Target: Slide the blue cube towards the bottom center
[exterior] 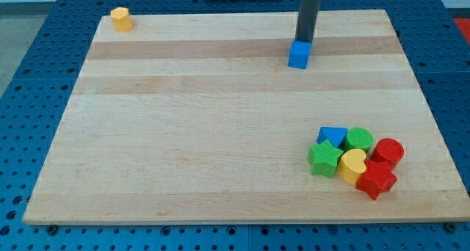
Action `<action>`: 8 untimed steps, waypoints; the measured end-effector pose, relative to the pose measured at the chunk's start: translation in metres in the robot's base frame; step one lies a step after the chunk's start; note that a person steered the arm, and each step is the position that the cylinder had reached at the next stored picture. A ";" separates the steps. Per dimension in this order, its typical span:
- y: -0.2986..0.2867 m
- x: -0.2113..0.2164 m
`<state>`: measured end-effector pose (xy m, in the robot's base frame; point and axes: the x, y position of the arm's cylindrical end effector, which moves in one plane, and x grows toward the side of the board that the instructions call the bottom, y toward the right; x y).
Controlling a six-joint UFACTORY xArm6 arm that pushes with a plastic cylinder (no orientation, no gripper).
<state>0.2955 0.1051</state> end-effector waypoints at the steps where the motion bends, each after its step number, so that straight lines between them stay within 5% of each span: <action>1: -0.009 0.017; 8: -0.059 0.188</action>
